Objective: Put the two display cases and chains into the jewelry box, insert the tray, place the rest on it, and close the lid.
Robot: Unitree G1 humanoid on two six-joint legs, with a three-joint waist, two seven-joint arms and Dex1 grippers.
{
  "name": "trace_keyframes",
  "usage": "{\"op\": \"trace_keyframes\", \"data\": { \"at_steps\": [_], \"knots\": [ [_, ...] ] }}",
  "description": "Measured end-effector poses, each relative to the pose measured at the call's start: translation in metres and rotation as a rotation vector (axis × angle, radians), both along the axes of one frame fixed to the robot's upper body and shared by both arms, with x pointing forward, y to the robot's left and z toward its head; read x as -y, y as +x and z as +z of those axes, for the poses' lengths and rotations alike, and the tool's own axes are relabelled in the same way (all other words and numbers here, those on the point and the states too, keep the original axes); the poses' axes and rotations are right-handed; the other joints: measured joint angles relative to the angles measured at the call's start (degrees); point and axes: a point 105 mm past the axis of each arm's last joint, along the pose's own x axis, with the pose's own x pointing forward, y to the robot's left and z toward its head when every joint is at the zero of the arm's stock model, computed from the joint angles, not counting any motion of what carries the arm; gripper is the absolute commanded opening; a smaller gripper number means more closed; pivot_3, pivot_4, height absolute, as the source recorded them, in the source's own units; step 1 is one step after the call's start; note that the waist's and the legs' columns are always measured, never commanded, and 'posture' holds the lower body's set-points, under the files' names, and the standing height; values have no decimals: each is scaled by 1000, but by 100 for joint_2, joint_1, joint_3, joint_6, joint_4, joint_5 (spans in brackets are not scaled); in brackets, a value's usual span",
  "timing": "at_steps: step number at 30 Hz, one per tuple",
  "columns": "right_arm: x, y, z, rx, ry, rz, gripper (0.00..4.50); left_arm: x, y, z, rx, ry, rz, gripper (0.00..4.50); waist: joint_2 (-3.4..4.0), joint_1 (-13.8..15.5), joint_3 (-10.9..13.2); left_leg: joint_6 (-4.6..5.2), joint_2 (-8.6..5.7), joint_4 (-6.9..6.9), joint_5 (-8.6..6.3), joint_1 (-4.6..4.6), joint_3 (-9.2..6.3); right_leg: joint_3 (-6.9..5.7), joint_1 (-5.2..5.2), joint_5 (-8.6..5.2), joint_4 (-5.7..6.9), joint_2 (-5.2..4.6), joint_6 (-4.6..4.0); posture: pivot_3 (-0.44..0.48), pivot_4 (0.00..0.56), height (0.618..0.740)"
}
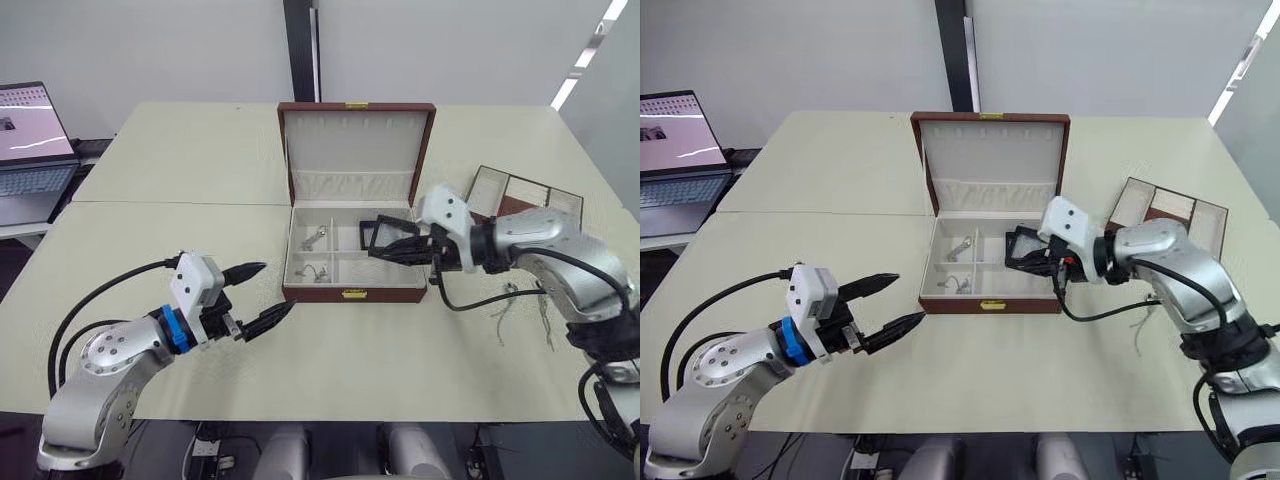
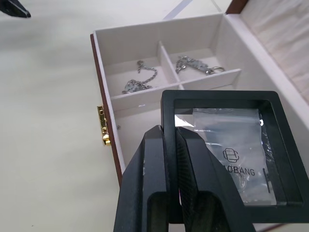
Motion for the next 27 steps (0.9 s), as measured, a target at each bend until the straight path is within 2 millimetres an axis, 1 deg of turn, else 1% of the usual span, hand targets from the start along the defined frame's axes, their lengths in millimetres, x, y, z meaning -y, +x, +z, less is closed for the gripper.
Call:
{"op": "trace_keyframes", "data": {
  "at_steps": [5, 9, 14, 18, 20, 21, 23, 26, 27],
  "knots": [
    [-8, 1, -13, -38, -62, 71, 20, 1, -4, 2, 14, -9, 34, 4500, 0, -10, 0, 0, -2, -1, 0, 0, -1, -2, 0, 0, -1, 1, 0, 0, 150, 740],
    [-14, 2, -22, -95, -65, 110, 20, 2, -7, 1, 16, -18, 65, 4500, 0, -21, 0, 0, -1, -1, 0, 1, 1, 0, -1, 0, 0, 2, 0, 0, 150, 740],
    [-15, 5, -25, -115, -77, 128, 20, 3, -9, 1, 21, -19, 82, 4500, 0, -21, 0, 0, -2, -1, 0, 1, 2, 1, -2, 0, 0, 2, -1, 0, 150, 740],
    [-15, 6, -28, -132, -74, 136, 20, 2, -11, -2, 7, -19, 89, 4500, 0, -22, 0, 0, -2, -2, 0, 1, 1, 1, -3, 0, 0, 3, -1, 0, 150, 740],
    [-14, 8, -29, -131, -76, 132, 708, 2, -11, -2, 8, -19, 89, 4500, 0, -22, 0, 0, -2, -2, 0, 1, 2, 2, -3, 0, 0, 2, -1, 0, 150, 740],
    [-14, 10, -29, -125, -78, 129, 847, 2, -11, -2, 9, -19, 88, 4500, 0, -22, 0, 0, -2, -2, 0, 1, 3, 2, -3, 0, 0, 2, -1, 0, 150, 740],
    [-13, 12, -28, -115, -78, 131, 1345, 2, -12, -3, 10, -19, 87, 4500, 0, -22, 0, 0, -2, -2, 0, 1, 2, 1, -3, 0, 0, 2, -1, 0, 150, 740],
    [-12, 12, -24, -108, -66, 136, 2128, 2, -12, -3, 10, -17, 81, 4500, 0, -22, 0, 0, -2, -3, 0, 1, 2, 1, -3, 0, -1, 2, -1, 0, 150, 740],
    [-12, 13, -22, -102, -62, 133, 2453, 2, -12, -3, 10, -16, 80, 4500, 0, -22, 0, 0, -2, -3, 0, 1, 2, 2, -3, 0, -1, 3, -1, 0, 150, 740]
  ]
}}
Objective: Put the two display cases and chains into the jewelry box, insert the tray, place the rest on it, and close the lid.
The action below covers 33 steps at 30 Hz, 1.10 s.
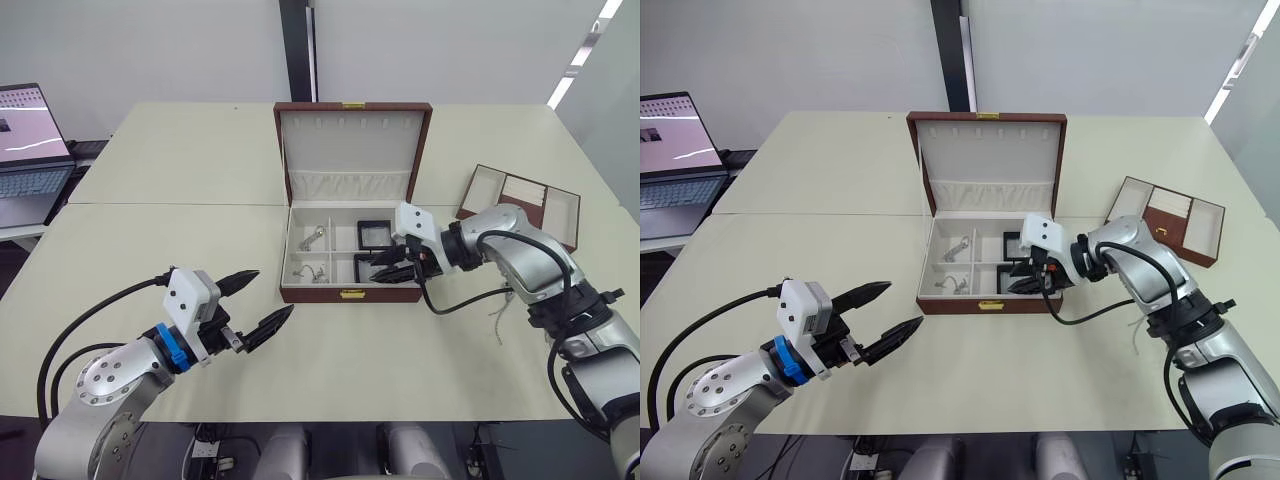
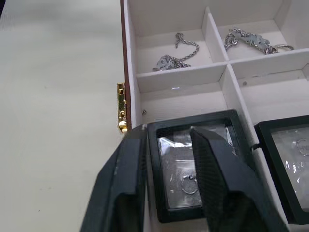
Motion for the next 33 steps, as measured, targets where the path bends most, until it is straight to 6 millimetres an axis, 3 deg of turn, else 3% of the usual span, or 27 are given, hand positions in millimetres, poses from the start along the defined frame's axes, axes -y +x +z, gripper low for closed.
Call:
{"op": "trace_keyframes", "data": {
  "at_steps": [7, 10, 12, 14, 19, 24, 28, 33],
  "knots": [
    [13, 4, 22, 52, 111, -54, 4459, 1, 7, 6, -1, 10, -16, 4500, 0, 8, 0, 0, -1, -1, 0, -1, -2, -2, 1, 0, -1, 0, 0, 0, 150, 740],
    [38, 1, 25, 66, 163, -122, 4459, -5, 11, 1, -54, 7, -5, 4500, 0, 34, 0, 1, -2, -1, -1, -6, -5, -4, 2, 0, -9, -1, 0, 0, 150, 740],
    [67, -6, 19, 59, 206, -213, 4459, -12, 19, 3, -72, -1, 8, 4500, -1, 82, 0, 1, -4, 0, -1, -16, -6, -13, 3, 0, -17, -1, 0, 0, 150, 740],
    [95, -13, 10, 38, 238, -311, 4459, -28, 25, 2, -91, 17, 58, 4500, -1, 78, 0, 1, -3, -3, -1, -15, 0, -6, -1, 0, -16, -1, -1, 0, 150, 740],
    [135, -27, 8, 42, 347, -474, 4459, -57, 32, -2, -124, 16, 156, 4500, 3, -32, 2, 2, 2, -5, -1, 2, 21, 12, 2, 0, -4, 2, 0, 0, 150, 740],
    [196, -40, -12, 27, 390, -740, 4459, -124, 30, -7, -142, 26, 388, 4500, 4, -21, 3, 2, 3, -4, -1, 12, 42, 13, 10, -1, 3, 5, -2, 0, 150, 740],
    [219, -39, -11, 86, 412, -831, 4459, -152, 27, -4, -119, 21, 480, 4500, 4, -19, 3, 2, 3, -3, -1, 16, 44, 11, 14, -1, 4, 4, -1, 0, 150, 740],
    [248, -43, -29, 103, 426, -975, 4459, -191, 20, -6, -96, 32, 638, 4500, 4, -13, 3, 2, 3, -7, -1, 13, 43, 12, 12, -1, -1, 2, -2, 0, 150, 740]
  ]
}}
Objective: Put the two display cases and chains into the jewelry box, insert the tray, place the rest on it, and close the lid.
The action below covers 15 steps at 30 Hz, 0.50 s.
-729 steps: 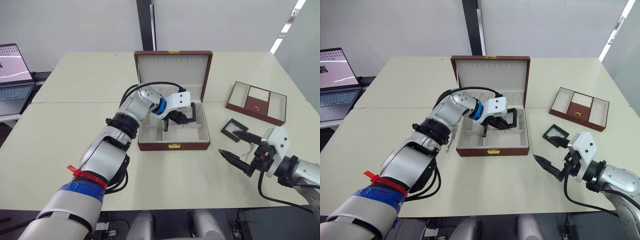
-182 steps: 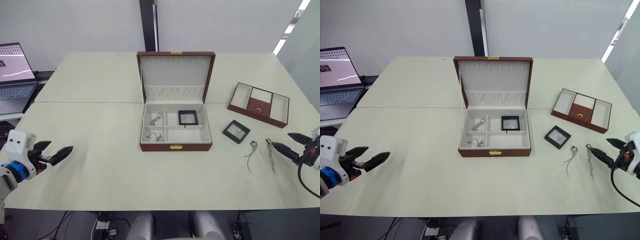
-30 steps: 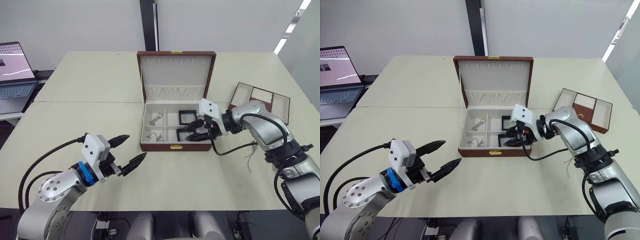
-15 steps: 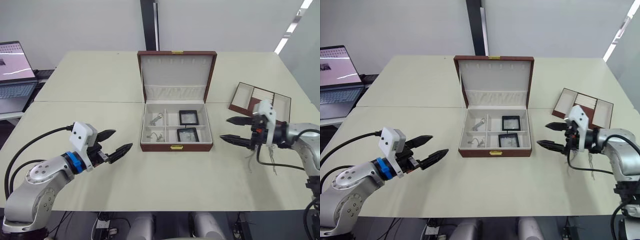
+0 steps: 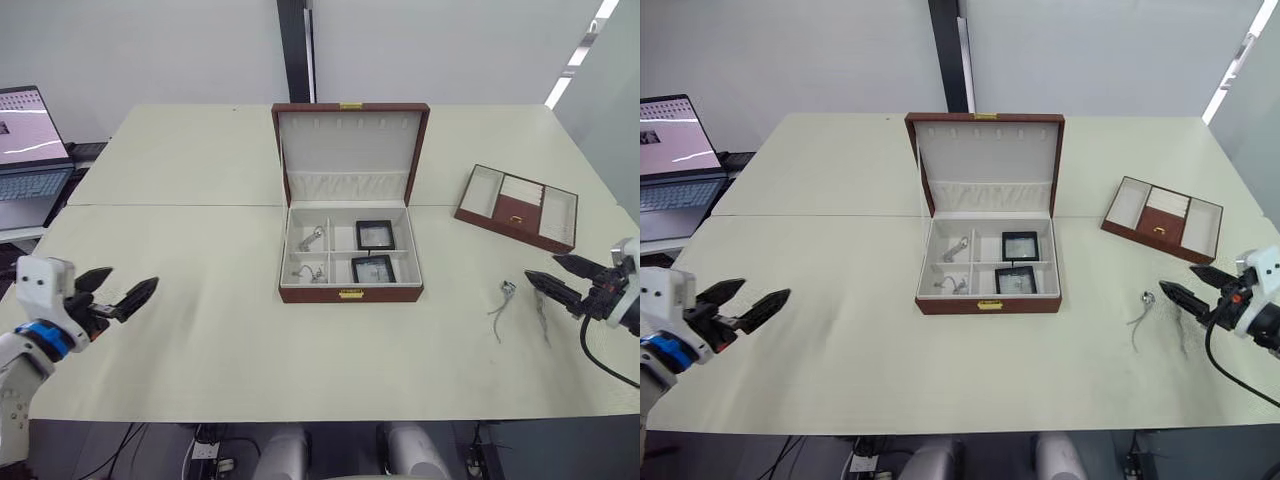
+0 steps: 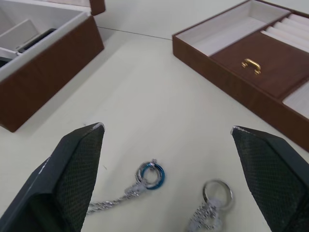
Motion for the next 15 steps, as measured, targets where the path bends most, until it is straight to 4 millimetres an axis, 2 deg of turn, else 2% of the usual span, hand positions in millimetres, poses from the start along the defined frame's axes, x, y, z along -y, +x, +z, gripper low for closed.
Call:
{"op": "trace_keyframes", "data": {
  "at_steps": [9, 15],
  "knots": [
    [38, -4, -24, 27, -39, -219, 4459, -27, -9, -26, 31, -16, 213, 4500, 0, -2, 0, -1, 0, 2, 0, 3, 1, 0, 1, 1, 6, -2, 1, 0, 150, 740],
    [51, -4, -38, 48, -58, -319, 4459, -33, -9, -30, 64, -2, 274, 4500, 0, -2, -1, -1, -1, 2, 0, 3, 1, 1, 1, 1, 7, -3, 1, 0, 150, 740]
  ]
}}
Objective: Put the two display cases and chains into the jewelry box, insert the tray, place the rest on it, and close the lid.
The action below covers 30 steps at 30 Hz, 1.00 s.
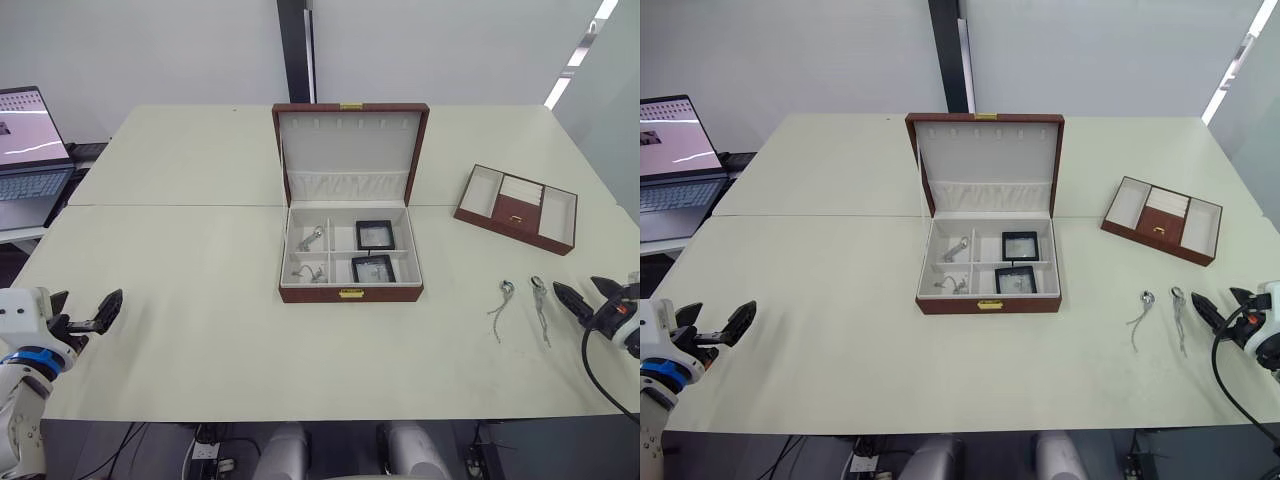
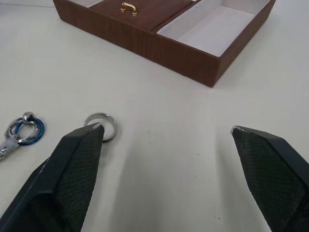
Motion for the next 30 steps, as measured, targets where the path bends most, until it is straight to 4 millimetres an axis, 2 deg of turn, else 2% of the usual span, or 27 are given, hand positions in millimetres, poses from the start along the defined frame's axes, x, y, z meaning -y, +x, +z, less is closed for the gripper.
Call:
{"op": "trace_keyframes", "data": {
  "at_steps": [10, 17, 19, 22, 26, 30],
  "knots": [
    [2, 1, -4, 17, -3, -28, 4459, 1, 0, -3, 4, -10, 11, 4500, 0, -2, 0, 0, 0, 0, 0, 0, 0, 0, 0, 0, 1, 1, 0, 0, 150, 740],
    [-1, 2, 0, 26, -4, -10, 4459, 19, 8, 6, 27, 1, -68, 4500, 0, -1, 0, 0, 0, 0, 0, 0, 0, 0, 1, 0, 1, 1, 0, 0, 150, 740],
    [-6, 5, 7, 40, 3, 29, 4459, 34, 16, 15, 55, 4, -139, 4500, 1, 1, 0, 0, 0, 2, 0, 0, 0, 0, 2, 0, 2, 0, 0, 0, 150, 740],
    [-19, 13, 27, 63, -10, 125, 4459, 69, 32, 32, 91, 16, -287, 4500, 2, 1, -1, -1, -1, 5, 1, 0, 0, 1, 3, 2, 3, 1, 2, 0, 150, 740],
    [-36, 25, 53, 29, -79, 287, 4459, 123, 51, 56, 118, 51, -522, 4500, 2, 1, -1, -1, -1, 4, 1, -1, 1, -1, 2, 1, 2, 2, 2, 0, 150, 740],
    [-58, 42, 74, -8, -176, 450, 4459, 186, 61, 60, 104, 71, -793, 4500, 3, -18, -1, -1, 0, 5, 1, 0, 7, 2, 1, 2, 3, 4, 2, 0, 150, 740]
  ]
}}
